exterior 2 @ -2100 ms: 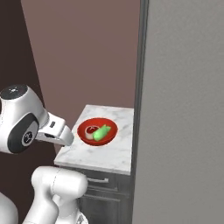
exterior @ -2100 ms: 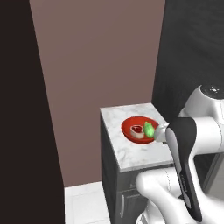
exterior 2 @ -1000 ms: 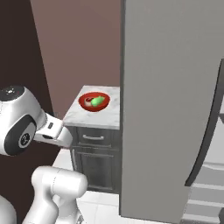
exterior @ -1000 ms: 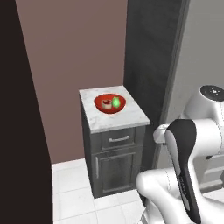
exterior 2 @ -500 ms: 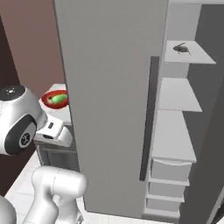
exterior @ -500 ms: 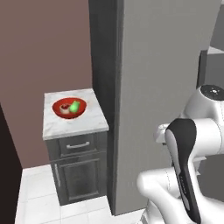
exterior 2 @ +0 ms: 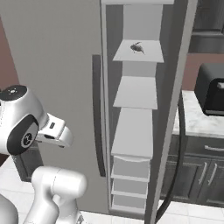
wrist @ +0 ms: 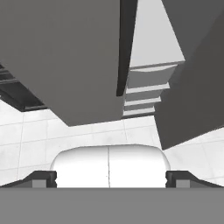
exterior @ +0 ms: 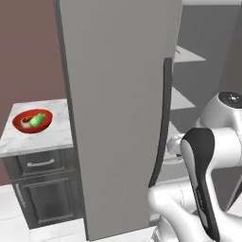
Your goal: Take the fish, corn, and steak from the freezer and place them in the bowl on the counter.
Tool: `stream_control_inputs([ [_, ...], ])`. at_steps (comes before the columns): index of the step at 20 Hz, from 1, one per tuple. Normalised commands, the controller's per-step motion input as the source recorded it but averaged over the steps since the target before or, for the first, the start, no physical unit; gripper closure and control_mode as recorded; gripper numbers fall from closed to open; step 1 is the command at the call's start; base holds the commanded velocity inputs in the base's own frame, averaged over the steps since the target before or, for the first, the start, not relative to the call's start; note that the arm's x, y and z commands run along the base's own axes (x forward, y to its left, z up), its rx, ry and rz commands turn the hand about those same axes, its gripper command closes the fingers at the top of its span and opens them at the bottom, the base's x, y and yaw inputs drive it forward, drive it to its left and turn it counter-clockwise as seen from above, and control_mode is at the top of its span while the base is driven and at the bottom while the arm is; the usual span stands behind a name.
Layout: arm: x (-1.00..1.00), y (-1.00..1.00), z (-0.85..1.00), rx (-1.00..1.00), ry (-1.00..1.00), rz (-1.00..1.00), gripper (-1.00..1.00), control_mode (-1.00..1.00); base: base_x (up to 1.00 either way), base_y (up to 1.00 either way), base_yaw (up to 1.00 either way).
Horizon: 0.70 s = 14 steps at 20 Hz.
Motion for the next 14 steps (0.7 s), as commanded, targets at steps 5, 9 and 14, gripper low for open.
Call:
stream_control_inputs([
  [5, 0.0, 0.0, 0.0, 0.0, 0.0, 0.0, -1.0, 1.0, 0.0, -0.5, 0.04],
  [9, 0.0, 0.0, 0.0, 0.0, 0.0, 0.0, -1.0, 1.0, 0.02, -0.34, 0.03],
  [14, 0.0, 0.0, 0.0, 0.0, 0.0, 0.0, -1.0, 1.0, 0.13, -0.37, -0.06],
])
